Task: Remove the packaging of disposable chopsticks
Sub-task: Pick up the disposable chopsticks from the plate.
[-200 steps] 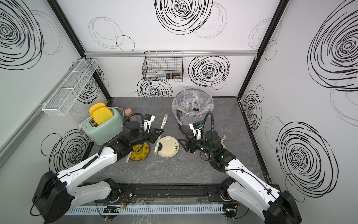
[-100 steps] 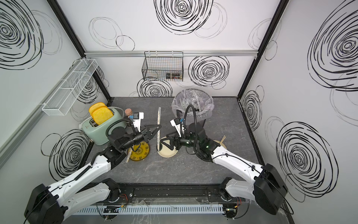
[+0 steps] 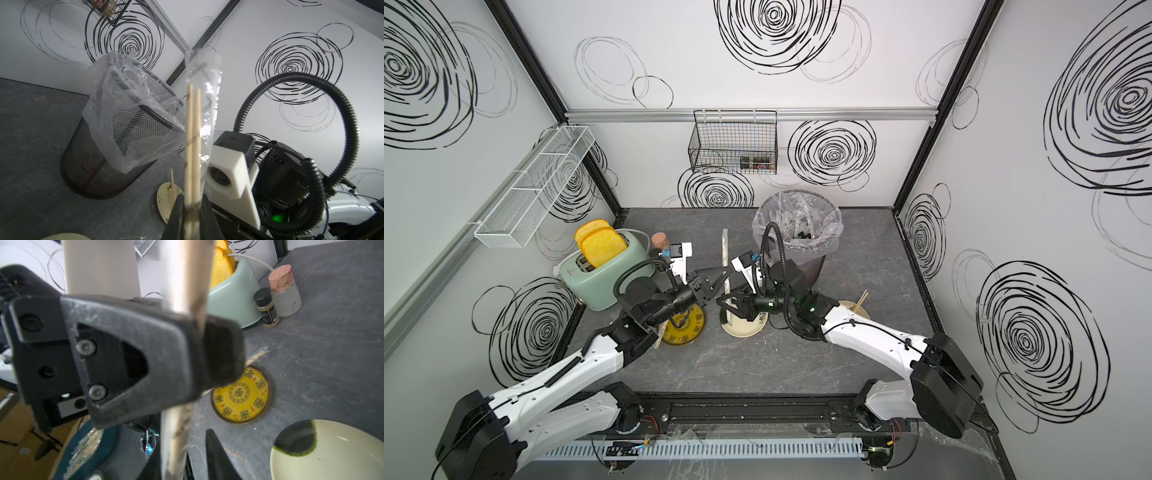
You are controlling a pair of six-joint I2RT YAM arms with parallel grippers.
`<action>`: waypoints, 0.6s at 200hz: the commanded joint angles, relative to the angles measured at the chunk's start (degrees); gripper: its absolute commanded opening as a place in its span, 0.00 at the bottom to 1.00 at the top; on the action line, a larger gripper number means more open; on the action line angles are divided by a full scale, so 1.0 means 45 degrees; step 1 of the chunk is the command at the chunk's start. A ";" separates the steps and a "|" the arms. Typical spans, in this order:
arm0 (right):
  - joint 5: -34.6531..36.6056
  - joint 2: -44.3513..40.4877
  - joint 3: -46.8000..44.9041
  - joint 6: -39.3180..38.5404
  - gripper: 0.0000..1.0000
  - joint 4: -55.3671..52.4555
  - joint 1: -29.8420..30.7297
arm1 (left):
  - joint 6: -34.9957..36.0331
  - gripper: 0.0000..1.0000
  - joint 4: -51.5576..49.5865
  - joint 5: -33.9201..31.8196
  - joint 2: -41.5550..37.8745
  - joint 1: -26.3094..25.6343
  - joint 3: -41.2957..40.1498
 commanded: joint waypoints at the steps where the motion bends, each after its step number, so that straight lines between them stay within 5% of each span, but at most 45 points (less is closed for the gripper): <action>1: 0.0273 -0.0165 0.0139 -0.0118 0.16 -0.0014 0.0017 | 0.0174 0.00 0.0246 -0.0356 -0.0127 -0.0072 0.0055; 19: 0.0336 -0.0177 0.0060 -0.0143 0.00 -0.0034 0.0017 | 0.0179 0.16 0.0246 -0.0399 -0.0042 -0.0072 0.0075; 44: 0.0196 -0.0273 -0.0081 -0.0199 0.00 0.0031 0.0017 | 0.0449 0.44 -0.0796 -0.0268 -0.0011 0.0109 0.0456; 74: -0.0251 -0.0479 -0.0349 -0.0353 0.00 0.0269 0.0017 | 0.0793 0.54 -0.1422 0.1444 0.0294 0.1231 0.1366; 120: -0.0914 -0.0685 -0.0571 -0.0456 0.00 0.0681 0.0016 | 0.0696 0.56 -0.1032 0.4268 0.1228 0.2503 0.2660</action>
